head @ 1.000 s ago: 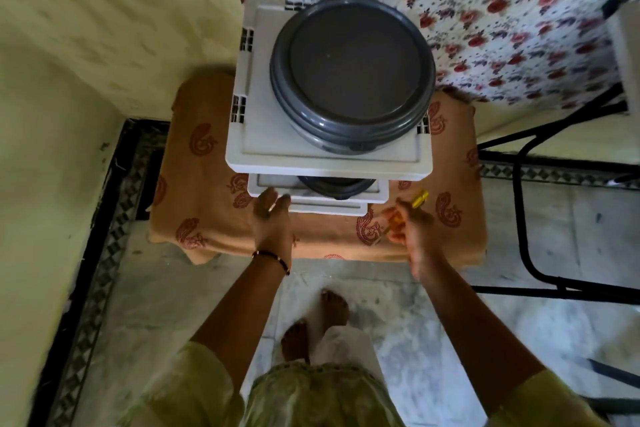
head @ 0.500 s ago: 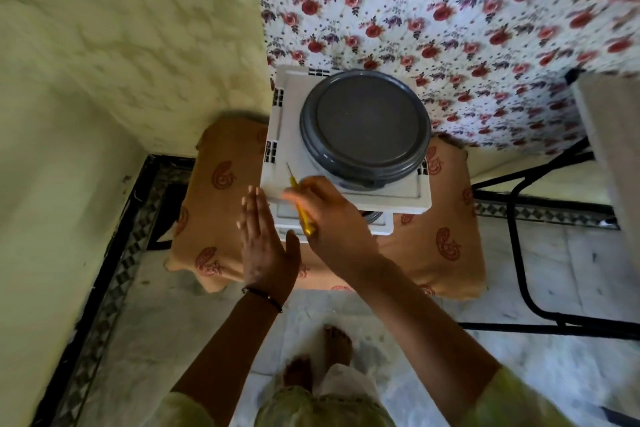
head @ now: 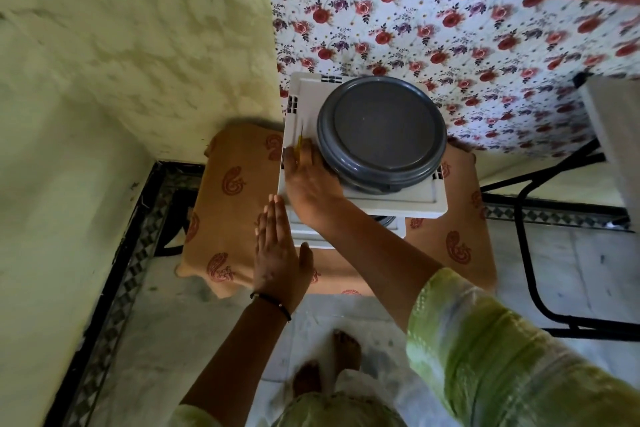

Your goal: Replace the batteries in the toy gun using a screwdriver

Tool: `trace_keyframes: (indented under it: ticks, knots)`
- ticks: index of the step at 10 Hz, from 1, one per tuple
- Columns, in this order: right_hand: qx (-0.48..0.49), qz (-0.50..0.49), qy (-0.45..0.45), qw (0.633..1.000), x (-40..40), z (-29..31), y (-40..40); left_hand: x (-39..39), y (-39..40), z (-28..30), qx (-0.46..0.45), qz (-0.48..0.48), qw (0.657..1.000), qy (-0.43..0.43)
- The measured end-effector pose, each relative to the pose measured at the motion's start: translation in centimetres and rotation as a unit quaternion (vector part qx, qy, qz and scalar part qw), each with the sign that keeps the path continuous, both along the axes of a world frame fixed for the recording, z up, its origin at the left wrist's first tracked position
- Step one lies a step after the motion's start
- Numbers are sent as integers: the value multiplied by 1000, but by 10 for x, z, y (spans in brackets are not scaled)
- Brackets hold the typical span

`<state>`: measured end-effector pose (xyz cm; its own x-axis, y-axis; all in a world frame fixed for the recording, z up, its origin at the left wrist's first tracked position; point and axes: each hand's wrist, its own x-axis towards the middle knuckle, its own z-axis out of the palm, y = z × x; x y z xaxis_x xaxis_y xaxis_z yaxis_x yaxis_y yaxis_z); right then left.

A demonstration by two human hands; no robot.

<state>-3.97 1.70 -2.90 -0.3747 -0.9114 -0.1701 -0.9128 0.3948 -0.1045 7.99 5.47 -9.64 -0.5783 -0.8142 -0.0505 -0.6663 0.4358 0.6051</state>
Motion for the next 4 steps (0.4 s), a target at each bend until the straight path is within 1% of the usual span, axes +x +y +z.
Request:
trace_keyframes:
  ticks: [1, 2, 3, 4]
  knots:
    - [40, 4, -33, 999, 3, 4, 2, 3, -1, 1, 5, -6, 1000, 8]
    - [26, -21, -92, 995, 12, 14, 10, 3, -3, 2, 7, -10, 1000, 2]
    - [-44, -29, -130, 990, 27, 34, 43, 6, -4, -1, 10, -20, 999, -34]
    - [-96, -39, -211, 972, 41, 52, 100, 10, 5, 6, 18, -7, 1000, 0]
